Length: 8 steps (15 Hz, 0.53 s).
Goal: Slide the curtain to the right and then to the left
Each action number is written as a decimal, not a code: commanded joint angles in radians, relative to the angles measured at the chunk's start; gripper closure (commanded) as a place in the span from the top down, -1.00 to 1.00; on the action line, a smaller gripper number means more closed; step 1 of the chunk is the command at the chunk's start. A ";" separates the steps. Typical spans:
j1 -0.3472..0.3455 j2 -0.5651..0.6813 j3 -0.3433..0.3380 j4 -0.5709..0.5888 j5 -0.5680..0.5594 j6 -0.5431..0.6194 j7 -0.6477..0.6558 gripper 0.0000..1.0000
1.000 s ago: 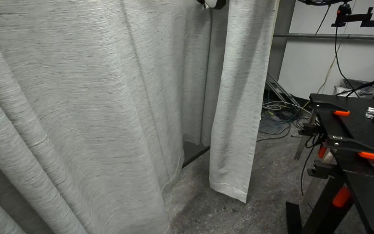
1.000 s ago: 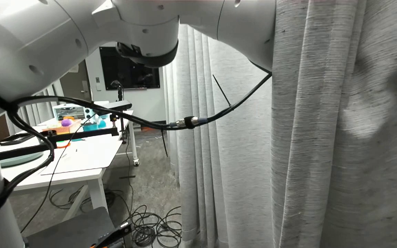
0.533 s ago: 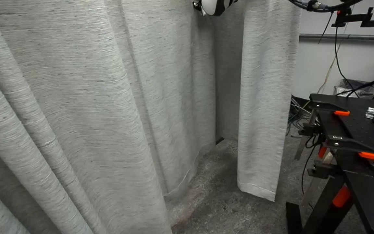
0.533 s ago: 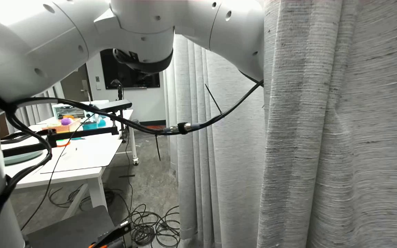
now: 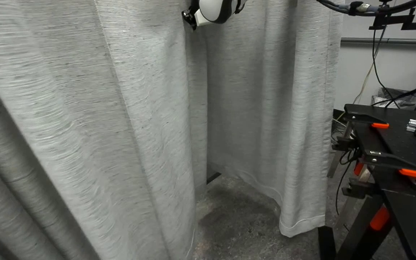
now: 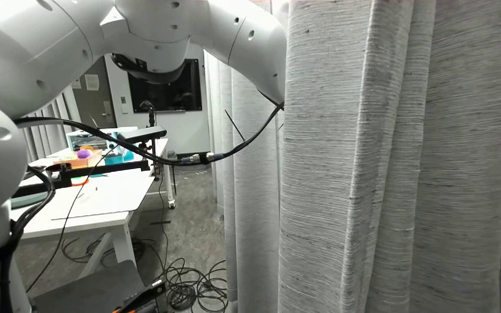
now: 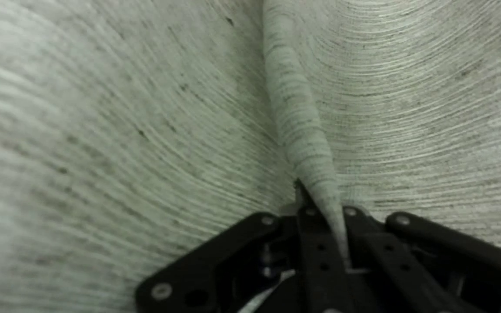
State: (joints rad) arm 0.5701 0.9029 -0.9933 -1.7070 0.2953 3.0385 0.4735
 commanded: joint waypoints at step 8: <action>0.087 -0.387 0.094 -0.320 -0.129 -0.102 -0.032 -0.45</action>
State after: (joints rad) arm 0.6229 0.6762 -0.9195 -1.8918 0.2217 3.0086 0.4674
